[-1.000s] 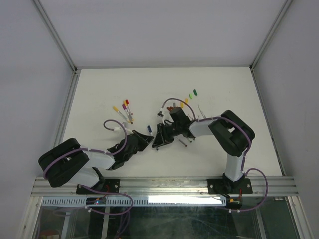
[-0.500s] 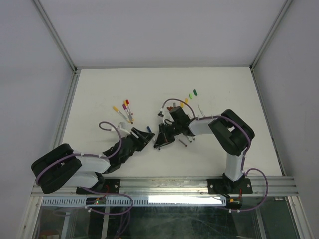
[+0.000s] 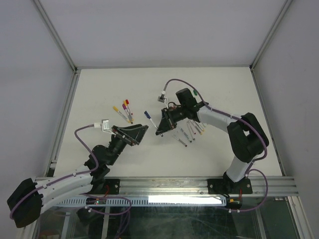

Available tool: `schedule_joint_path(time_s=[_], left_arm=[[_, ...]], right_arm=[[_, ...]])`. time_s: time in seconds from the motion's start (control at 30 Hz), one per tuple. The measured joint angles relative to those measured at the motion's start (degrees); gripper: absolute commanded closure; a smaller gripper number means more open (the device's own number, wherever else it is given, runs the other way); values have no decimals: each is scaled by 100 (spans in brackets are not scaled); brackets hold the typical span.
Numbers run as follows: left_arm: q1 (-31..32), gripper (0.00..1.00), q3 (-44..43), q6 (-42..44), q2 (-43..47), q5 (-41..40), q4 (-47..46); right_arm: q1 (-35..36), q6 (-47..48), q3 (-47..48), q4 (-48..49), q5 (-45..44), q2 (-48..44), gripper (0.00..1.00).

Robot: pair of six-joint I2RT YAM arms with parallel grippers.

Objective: Open the pen caps
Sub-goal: Open the pen cap from the pen.

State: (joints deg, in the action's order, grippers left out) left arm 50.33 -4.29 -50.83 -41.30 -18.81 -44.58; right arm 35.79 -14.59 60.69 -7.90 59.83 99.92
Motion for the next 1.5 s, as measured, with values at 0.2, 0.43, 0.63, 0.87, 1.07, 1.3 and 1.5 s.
schedule_joint_path(time_s=[0.2, 0.43, 0.63, 0.87, 1.07, 1.3, 1.5], left_arm=[[0, 1, 7, 999, 448, 186, -623], [-2, 1, 7, 1519, -186, 568, -1521], [-2, 1, 7, 1593, -708, 728, -2006], [-2, 1, 109, 1561, -1141, 741, -2732], [-17, 1, 116, 1519, -1320, 769, -2826], [-407, 1, 116, 1224, -1519, 1156, -2903], [-901, 1, 118, 748, -2050, 1690, -3248]], right_arm=[[-444, 1912, 612, -1781, 575, -520, 100], [-901, 2957, 750, -2918, 772, -966, 100], [-1047, 3259, 756, -3331, 953, -964, 100], [-1043, 3427, 769, -3539, 1014, -949, 100], [-1043, 3552, 859, -3683, 1082, -916, 100], [-1043, 3613, 868, -3755, 1139, -898, 100], [-1043, 3681, 916, -3845, 1143, -826, 100]])
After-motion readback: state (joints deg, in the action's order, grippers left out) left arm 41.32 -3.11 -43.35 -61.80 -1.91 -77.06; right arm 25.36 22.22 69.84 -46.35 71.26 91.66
